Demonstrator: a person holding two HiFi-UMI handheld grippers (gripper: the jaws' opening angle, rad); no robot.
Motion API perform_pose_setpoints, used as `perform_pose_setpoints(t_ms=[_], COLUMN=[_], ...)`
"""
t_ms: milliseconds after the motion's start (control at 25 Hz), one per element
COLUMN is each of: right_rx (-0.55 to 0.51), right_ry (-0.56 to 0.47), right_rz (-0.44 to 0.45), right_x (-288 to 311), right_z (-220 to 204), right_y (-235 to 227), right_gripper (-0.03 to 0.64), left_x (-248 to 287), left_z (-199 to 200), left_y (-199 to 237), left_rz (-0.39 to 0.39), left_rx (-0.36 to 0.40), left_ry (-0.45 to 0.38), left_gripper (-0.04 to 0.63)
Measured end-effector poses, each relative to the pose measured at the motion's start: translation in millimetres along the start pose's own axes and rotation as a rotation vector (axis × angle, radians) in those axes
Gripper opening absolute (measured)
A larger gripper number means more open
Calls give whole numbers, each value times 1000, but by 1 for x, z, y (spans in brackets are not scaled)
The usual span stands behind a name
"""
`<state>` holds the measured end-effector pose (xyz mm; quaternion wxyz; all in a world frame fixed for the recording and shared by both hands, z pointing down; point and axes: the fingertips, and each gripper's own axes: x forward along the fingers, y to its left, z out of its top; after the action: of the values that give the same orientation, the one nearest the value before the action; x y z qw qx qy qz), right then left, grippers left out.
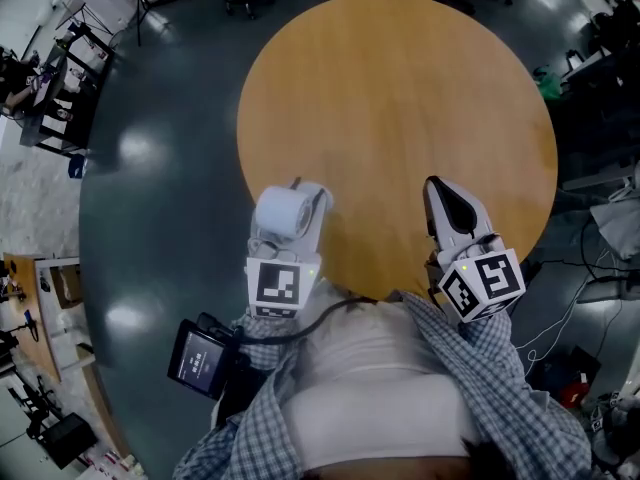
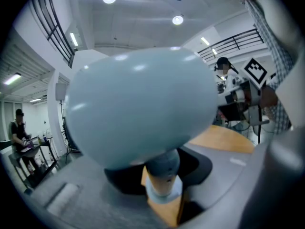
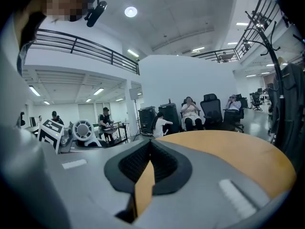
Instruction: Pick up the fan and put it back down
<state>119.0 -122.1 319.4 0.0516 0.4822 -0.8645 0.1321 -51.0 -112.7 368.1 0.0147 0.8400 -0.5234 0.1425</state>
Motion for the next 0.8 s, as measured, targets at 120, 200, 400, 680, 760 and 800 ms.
perform_pose_setpoints(t_ms=[120, 200, 400, 680, 760, 800], right_rx=[-2, 5, 9, 4, 5, 4], right_ry=[7, 23, 77, 147, 163, 171], right_rz=[-9, -19, -46, -58, -61, -63], right_x=[2, 9, 0, 10, 18, 20], right_z=[0, -11, -21, -47, -61, -67], right_y=[-7, -15, -16, -31, -38, -40], right_gripper=[2, 2, 2, 2, 2, 2], left_x=[11, 22, 26, 53, 65, 69], left_z=[-5, -14, -25, -49, -66, -73], left_y=[0, 2, -5, -7, -8, -9], left_rz=[-5, -7, -46, -65, -71, -76], left_rx=[-3, -5, -16, 21, 22, 16], left_ry=[4, 5, 19, 46, 59, 65], left_gripper=[143, 143, 143, 143, 143, 143])
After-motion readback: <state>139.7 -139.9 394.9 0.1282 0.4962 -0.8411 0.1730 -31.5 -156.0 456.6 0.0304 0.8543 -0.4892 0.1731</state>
